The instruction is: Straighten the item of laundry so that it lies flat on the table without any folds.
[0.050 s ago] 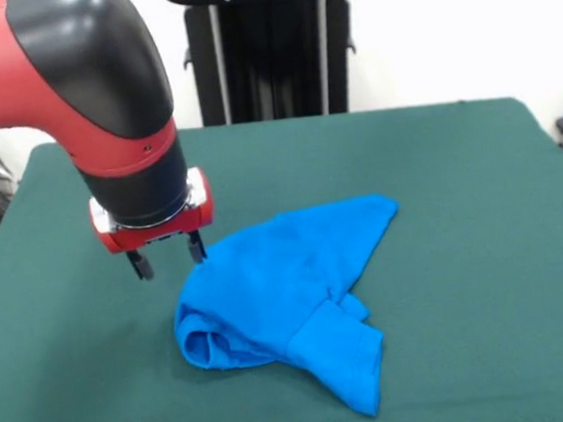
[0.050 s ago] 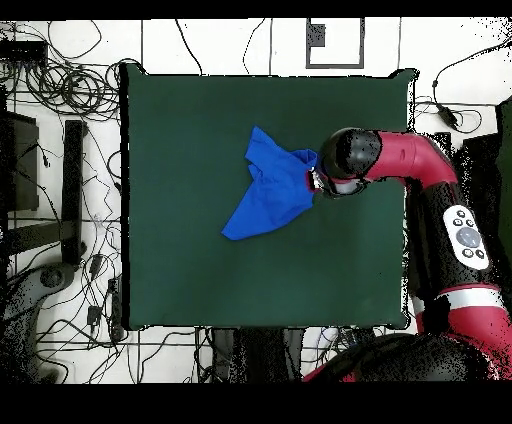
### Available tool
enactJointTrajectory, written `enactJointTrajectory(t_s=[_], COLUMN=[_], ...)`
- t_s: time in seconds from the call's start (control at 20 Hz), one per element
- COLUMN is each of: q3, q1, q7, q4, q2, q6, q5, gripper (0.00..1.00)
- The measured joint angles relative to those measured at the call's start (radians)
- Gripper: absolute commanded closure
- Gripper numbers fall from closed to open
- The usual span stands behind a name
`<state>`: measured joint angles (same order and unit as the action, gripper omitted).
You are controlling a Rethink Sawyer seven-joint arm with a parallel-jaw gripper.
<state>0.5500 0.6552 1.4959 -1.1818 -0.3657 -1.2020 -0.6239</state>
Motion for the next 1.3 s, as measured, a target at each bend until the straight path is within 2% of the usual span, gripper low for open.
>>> enactJointTrajectory(t_s=[0.3, 1.3], q3=[0.009, 0.009], q1=[0.0, -0.019], q7=[-0.033, -0.045], q4=[0.041, 0.055], q2=[0.017, 0.091], q6=[-0.034, -0.036], q5=[0.005, 0.003], gripper=[0.0, 0.0])
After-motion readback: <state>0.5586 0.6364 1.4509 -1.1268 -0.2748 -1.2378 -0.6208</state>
